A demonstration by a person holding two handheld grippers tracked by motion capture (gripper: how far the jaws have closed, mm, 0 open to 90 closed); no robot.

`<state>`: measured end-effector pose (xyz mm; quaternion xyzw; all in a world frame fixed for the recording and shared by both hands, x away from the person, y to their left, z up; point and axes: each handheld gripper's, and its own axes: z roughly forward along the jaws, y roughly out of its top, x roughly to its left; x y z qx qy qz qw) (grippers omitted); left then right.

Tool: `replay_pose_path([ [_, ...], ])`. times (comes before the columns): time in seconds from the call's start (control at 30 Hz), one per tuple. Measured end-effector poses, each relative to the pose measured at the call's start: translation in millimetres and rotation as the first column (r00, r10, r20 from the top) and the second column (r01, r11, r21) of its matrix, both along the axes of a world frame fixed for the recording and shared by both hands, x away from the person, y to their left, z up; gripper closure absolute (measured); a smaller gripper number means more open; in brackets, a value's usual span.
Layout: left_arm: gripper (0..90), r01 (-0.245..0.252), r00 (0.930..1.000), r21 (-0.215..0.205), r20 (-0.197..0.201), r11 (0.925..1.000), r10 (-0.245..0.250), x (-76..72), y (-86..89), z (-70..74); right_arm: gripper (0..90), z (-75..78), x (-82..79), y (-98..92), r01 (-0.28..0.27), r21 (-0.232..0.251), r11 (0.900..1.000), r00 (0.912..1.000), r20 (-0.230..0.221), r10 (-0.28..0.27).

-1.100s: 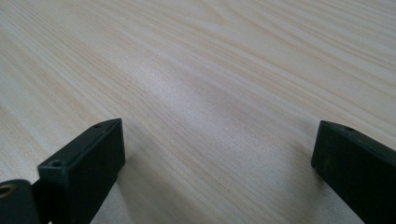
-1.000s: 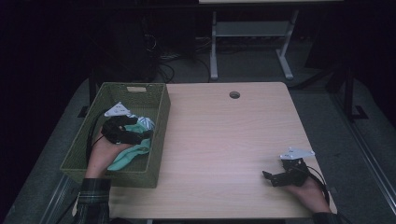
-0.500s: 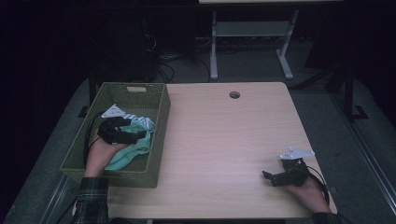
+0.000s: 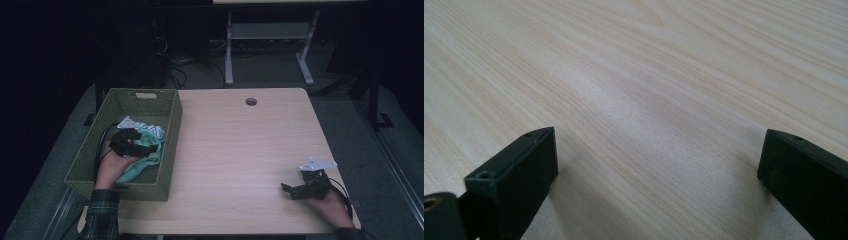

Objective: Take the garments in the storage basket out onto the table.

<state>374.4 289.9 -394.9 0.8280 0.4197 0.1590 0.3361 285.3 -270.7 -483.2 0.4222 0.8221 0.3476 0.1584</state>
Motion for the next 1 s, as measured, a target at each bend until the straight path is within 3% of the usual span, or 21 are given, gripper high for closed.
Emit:
replay_pose_path([
  [0.03, 14.4, 0.000, 0.9998, 0.031, -0.019, 0.9995, 0.000, 1.1, -1.4, -3.2, 2.3, 0.0, 0.1, 0.0, -0.001, 0.000, 1.000, 1.0000, 0.001, 0.001],
  [0.23, 14.4, 0.023, 0.9972, 0.091, -0.073, 0.9956, -0.016, 3.7, -6.6, -11.5, 2.3, 0.0, 0.0, 0.0, 0.000, 0.000, 1.000, 1.0000, 0.001, 0.000],
  [0.67, 14.4, 0.060, 0.9857, 0.144, -0.165, 0.9878, -0.036, 6.6, -13.2, -23.4, 2.3, 0.0, 0.0, 0.1, 0.000, 0.001, 1.000, 1.0000, 0.001, 0.000],
  [0.8, 14.4, 0.069, 0.9793, 0.159, -0.199, 0.9849, -0.037, 8.0, -14.1, -28.0, 2.2, -0.1, -0.1, 0.2, 0.001, 0.002, 1.000, 1.0000, 0.000, -0.001],
  [0.9, 14.5, 0.077, 0.9696, 0.187, -0.243, 0.9794, -0.030, 9.1, -14.8, -31.9, 2.3, -0.1, 0.0, 0.2, 0.000, 0.001, 1.000, 1.0000, 0.001, 0.000],
  [0.97, 19.4, 0.067, 0.9603, 0.220, -0.279, 0.9733, -0.003, 10.6, -14.5, -35.3, 2.2, -0.1, 0.0, 0.2, 0.001, 0.001, 1.000, 1.0000, 0.000, -0.001],
  [1.0, 20.0, 0.059, 0.9586, 0.219, -0.285, 0.9739, 0.006, 11.2, -14.0, -36.5, 2.3, -0.1, 0.0, 0.3, 0.001, 0.001, 1.000, 1.0000, 0.000, -0.001],
])
